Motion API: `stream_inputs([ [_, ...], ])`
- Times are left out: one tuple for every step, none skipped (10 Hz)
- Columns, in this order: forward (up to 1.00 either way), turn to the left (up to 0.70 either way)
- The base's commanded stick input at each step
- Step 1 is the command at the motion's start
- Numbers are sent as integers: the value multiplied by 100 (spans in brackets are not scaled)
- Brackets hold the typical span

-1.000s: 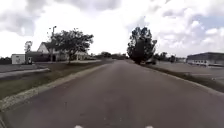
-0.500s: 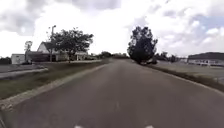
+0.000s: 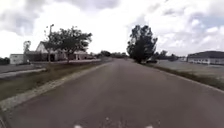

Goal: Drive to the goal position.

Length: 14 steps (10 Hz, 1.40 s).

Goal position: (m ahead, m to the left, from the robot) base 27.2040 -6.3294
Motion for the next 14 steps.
stream_inputs([
  [70,0],
  [70,0],
  [70,11],
  [70,35],
  [70,31],
  [70,0],
  [70,0],
  [70,0],
  [70,0],
  [70,0],
  [70,0],
  [70,0],
  [70,0],
  [70,0],
])
